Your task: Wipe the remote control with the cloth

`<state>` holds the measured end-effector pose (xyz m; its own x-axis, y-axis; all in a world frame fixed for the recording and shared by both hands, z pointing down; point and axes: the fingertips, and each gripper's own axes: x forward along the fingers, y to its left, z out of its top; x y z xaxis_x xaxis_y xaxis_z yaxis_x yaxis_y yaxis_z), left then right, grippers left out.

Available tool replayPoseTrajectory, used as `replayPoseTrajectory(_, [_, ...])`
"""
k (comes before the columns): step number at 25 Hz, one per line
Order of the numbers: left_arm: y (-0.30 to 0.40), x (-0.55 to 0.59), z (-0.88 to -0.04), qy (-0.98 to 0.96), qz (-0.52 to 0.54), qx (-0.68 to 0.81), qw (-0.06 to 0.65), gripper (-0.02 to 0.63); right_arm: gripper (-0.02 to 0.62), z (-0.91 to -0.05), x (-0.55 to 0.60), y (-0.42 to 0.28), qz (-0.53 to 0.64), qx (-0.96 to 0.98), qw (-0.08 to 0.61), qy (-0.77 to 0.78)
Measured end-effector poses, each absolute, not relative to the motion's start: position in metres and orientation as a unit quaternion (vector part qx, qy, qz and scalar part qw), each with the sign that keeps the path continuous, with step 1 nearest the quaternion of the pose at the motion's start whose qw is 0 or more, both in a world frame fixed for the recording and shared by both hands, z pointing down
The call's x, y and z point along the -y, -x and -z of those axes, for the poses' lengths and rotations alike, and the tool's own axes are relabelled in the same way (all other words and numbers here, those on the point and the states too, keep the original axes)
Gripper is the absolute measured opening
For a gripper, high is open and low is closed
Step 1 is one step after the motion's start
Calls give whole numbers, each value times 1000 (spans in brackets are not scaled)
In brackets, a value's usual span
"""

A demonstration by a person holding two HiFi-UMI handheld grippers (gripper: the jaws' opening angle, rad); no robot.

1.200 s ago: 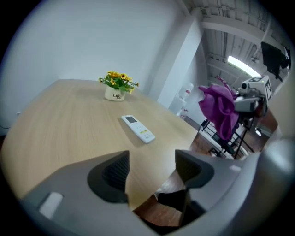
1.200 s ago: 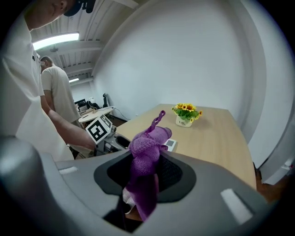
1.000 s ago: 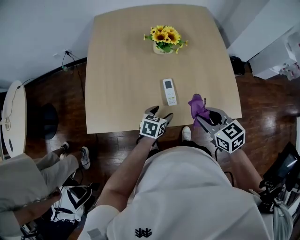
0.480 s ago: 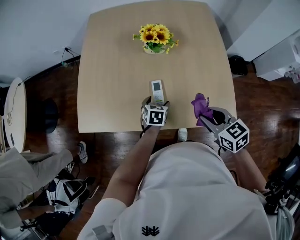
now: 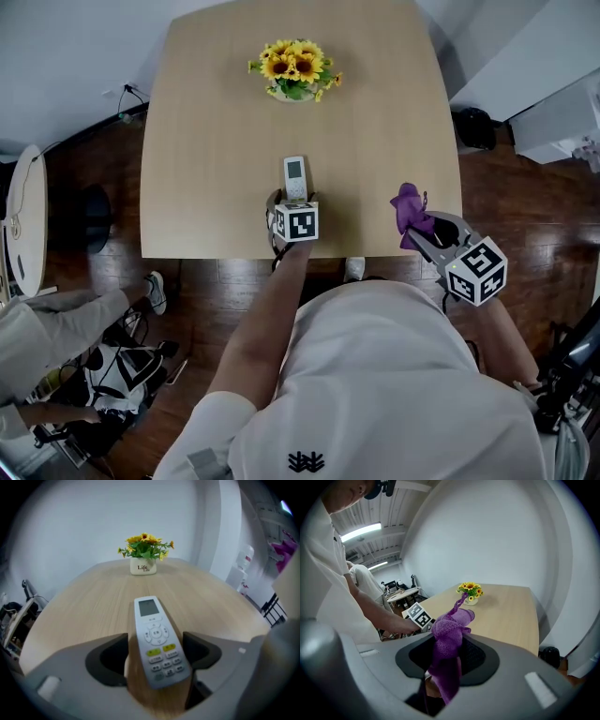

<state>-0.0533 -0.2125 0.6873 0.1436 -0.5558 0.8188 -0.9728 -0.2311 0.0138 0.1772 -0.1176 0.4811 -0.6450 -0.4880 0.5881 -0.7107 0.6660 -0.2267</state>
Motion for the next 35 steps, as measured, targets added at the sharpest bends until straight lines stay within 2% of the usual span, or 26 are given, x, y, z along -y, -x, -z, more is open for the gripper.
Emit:
replayPoseTrajectory(5, [43, 209, -687, -717, -334, 547, 273, 290, 129, -488, 117, -187, -230, 878, 249, -337])
replayPoseTrajectory(14, [47, 204, -673, -753, -354, 494, 250, 281, 129, -478, 126, -184, -215, 885, 228, -345])
replayPoseTrajectory(22, [27, 192, -596, -826, -316, 427, 190, 278, 129, -453, 145, -157, -195, 896, 194, -348])
replayPoseTrajectory(30, [10, 178, -524, -878, -283, 361, 137, 276, 129, -393, 174, -90, -186, 918, 78, -343])
replayPoseTrajectory(35, [4, 166, -503, -899, -278, 319, 114, 276, 129, -368, 179, -33, -193, 928, 29, -318])
